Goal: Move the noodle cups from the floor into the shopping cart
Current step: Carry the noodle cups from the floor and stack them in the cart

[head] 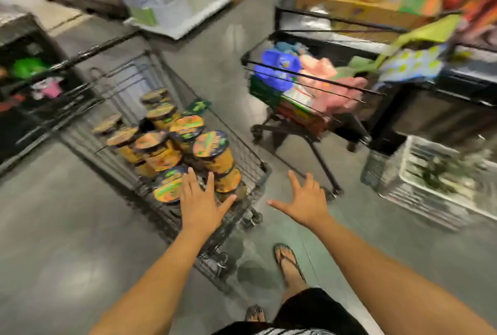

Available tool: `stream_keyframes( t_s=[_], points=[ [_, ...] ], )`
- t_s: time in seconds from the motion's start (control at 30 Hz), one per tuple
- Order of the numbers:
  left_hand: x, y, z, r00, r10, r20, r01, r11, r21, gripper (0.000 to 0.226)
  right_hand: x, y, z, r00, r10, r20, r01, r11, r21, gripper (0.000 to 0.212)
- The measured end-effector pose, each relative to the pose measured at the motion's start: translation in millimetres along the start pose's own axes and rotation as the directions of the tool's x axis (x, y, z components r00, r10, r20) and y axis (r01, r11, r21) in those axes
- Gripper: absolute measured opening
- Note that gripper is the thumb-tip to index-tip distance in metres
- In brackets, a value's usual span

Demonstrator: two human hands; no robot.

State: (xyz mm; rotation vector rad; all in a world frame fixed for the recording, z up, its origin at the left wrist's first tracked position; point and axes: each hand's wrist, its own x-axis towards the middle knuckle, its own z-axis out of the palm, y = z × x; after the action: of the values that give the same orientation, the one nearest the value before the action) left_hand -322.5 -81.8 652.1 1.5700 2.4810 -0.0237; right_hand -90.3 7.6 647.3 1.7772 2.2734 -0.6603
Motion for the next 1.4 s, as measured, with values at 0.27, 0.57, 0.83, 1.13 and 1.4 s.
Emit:
stream_keyframes(
  t_s=[0.27,0.57,0.83,1.13,1.4],
  points=[
    [-45.0,157.7,49.1,0.821,0.541,0.182,-0.56,0.826,0.068,0.111,-148.3,144.5,55.1,0.852,0.522,0.041,-0.515,0.821,0.248,0.108],
    [-168.7,348.1,101.4,0.377,0.867,0.326,-0.926,0.362,0.107,0.1,-323.5,263.3,126.4,0.42,0.895,0.147,-0.843,0.325,0.429,0.11],
    [-305.3,489.6,166.9,0.112,0.869,0.482,-0.988,0.044,0.15,0.093,-454.6,365.9,176.5,0.157,0.903,0.399,-0.867,-0.068,0.494,0.114],
    [-446.6,635.6,224.8,-0.145,0.785,0.602,-0.959,-0.262,0.111,0.096,-576.2,477.0,205.4,-0.076,0.84,0.537,-0.771,-0.391,0.503,0.107],
    [-493.9,726.6,272.0,-0.359,0.631,0.688,-0.838,-0.542,0.059,0.093,-583.2,512.1,230.4,-0.275,0.69,0.669,-0.581,-0.674,0.457,0.11]
  ],
)
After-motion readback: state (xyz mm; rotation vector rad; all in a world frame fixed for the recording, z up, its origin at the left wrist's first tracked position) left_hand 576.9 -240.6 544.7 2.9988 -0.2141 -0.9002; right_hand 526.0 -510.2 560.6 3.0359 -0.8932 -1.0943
